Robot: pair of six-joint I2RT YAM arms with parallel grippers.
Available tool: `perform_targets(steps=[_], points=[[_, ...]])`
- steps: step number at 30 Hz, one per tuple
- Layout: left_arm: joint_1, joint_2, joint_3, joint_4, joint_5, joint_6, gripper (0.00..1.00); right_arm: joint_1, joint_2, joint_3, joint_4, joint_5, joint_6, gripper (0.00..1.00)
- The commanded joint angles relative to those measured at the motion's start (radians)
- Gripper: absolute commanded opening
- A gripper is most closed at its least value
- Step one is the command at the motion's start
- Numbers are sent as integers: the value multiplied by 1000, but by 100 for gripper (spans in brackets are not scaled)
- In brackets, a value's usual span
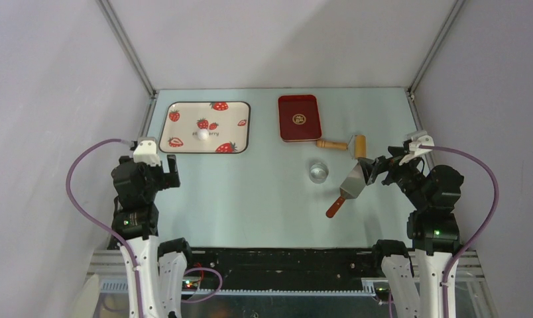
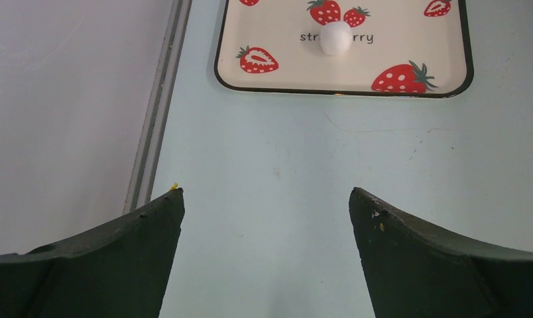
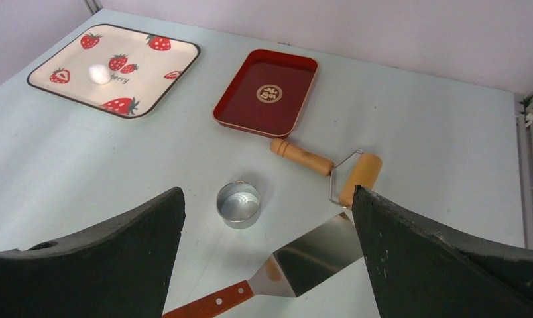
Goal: Roll out the dumpling wrappers from the dough
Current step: Move the work surface to the center of the board.
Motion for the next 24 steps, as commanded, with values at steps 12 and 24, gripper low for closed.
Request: perform_targets(steps=[12, 24], points=[[10, 31, 10, 35, -31, 46, 98, -32, -8, -6, 43, -29, -17, 100], [4, 211, 192, 35, 27, 87, 98, -38, -13, -6, 40, -35, -22, 100]])
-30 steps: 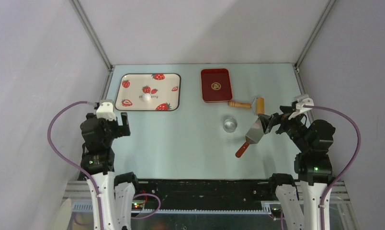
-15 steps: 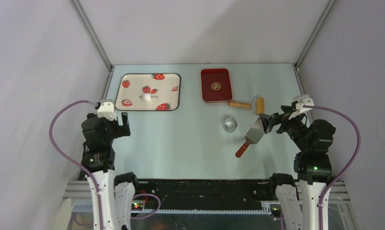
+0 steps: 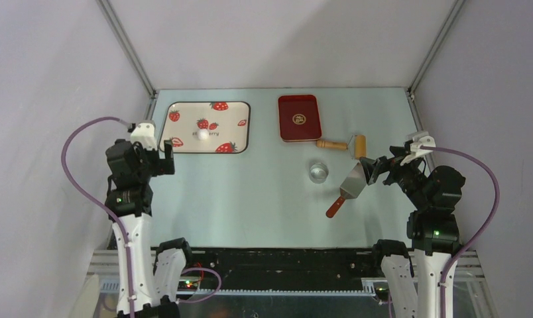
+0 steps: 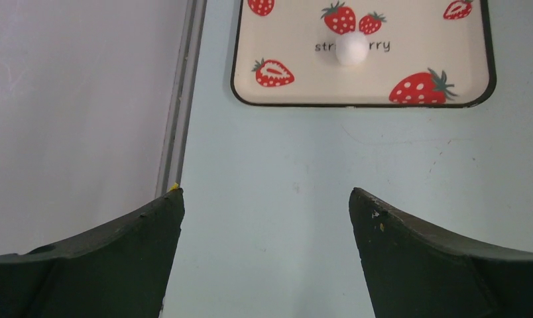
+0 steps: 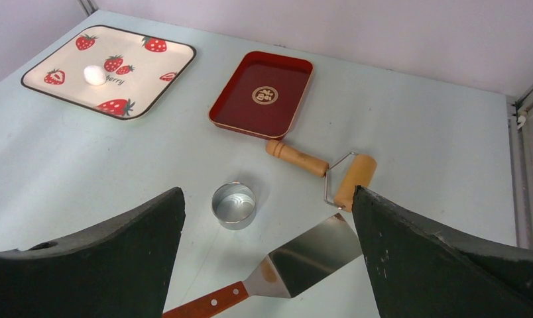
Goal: Roll out the dumpling wrappers from the dough
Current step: Move the work surface to the center of the board.
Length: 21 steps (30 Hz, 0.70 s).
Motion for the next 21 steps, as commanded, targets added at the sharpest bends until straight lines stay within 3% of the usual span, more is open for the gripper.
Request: perform_targets(steps=[1, 9, 15, 21], points=[[-3, 59, 83, 30, 59, 14, 98, -3, -7, -2, 34, -12, -11, 100], [-143, 231, 131, 103, -4, 16, 98, -3, 3, -2, 32, -10, -13, 100], [-241, 334, 147, 134, 92, 133, 98, -4, 13, -2, 31, -2, -20, 100], [-380, 489, 175, 142, 11, 242, 98, -2, 34, -8, 38, 0, -27, 100]])
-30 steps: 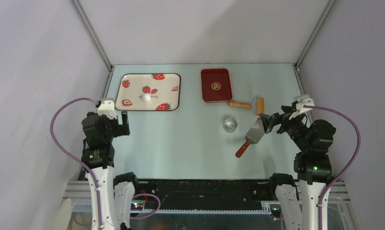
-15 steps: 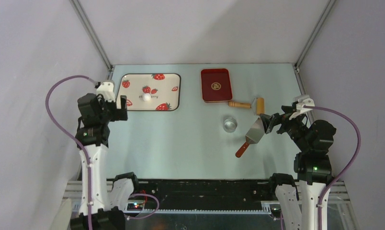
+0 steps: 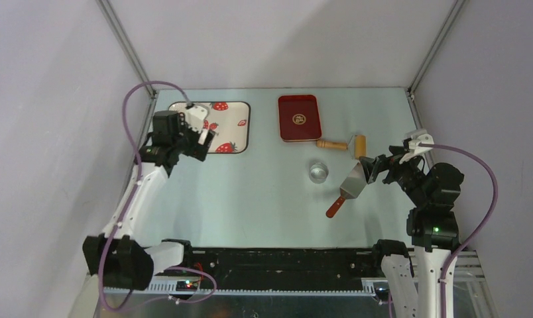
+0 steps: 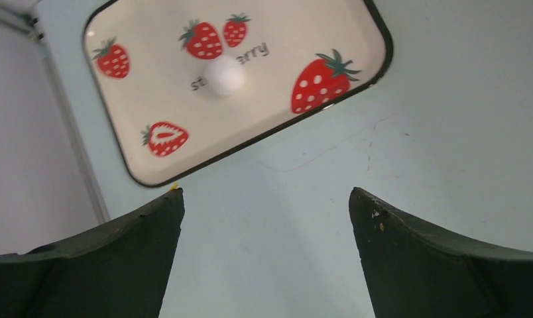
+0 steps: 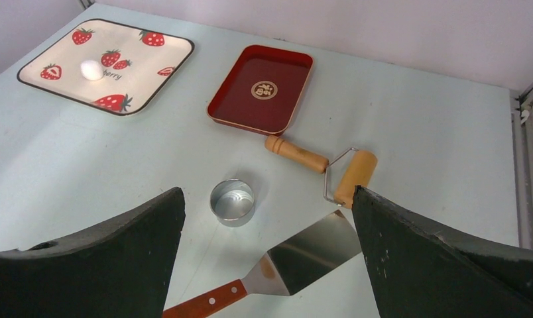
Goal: Roll out the dumpling wrappers from the dough
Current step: Move the work surface to the center of the board.
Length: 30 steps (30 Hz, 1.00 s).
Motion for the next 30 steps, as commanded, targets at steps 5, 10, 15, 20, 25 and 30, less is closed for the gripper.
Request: perform_targets(steps=[5, 10, 15, 20, 25, 30], points=[[-136, 200, 68, 86, -68, 124, 98, -2, 26, -9, 36, 4, -26, 100], [-189, 307, 100, 94, -58, 176, 98, -2, 30, -9, 35, 7, -32, 100], [-215, 429, 124, 94, -47, 240, 96, -2, 32, -9, 34, 7, -38, 100], [-215, 516, 134, 95, -29, 284, 87, -1, 33, -9, 32, 7, -43, 100], [-216, 549, 131, 95, -8, 306, 81, 4, 36, -9, 31, 7, -47, 100], [-216, 567, 115, 96, 18, 321, 80, 8, 47, -18, 36, -10, -48, 100]])
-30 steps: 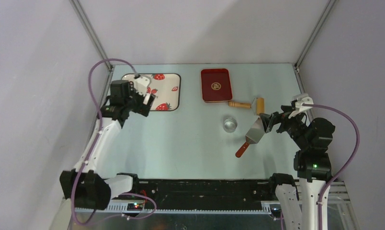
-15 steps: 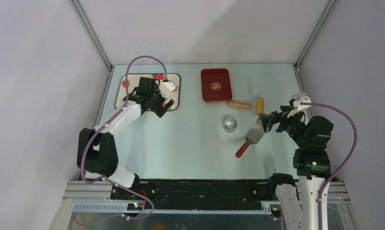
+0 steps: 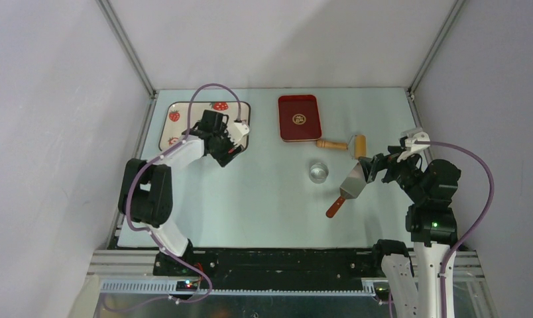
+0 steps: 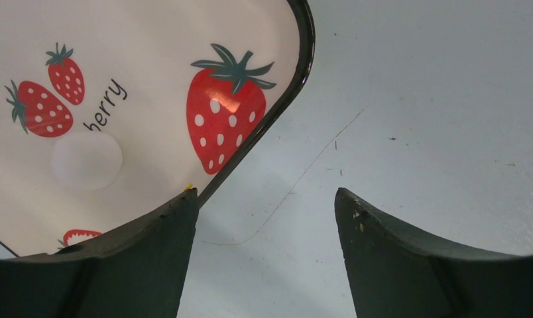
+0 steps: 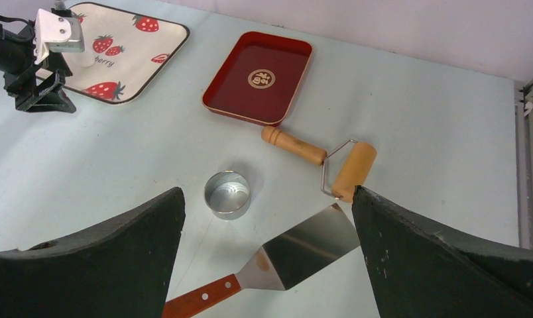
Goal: Roll out the dumpling wrappers from the dough
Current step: Move the work surface to the center of the board.
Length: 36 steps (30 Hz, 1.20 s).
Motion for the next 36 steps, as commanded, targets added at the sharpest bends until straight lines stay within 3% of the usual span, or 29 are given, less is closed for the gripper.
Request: perform_targets(steps=[1, 11, 18, 23, 36], points=[[-2, 15, 8, 24, 50, 46, 80, 7, 18, -12, 39, -17, -20, 100], [-3, 81, 38, 23, 26, 59, 78, 22, 63, -18, 32, -40, -39, 100], [-7, 135, 104, -55, 10, 117, 56, 17, 64, -25, 39, -42, -38, 100], [-10, 191, 177, -177, 40, 172, 47, 16, 63, -27, 42, -41, -39, 100], [-7, 290, 341, -360, 81, 216, 46, 9, 62, -28, 42, -42, -39, 100]])
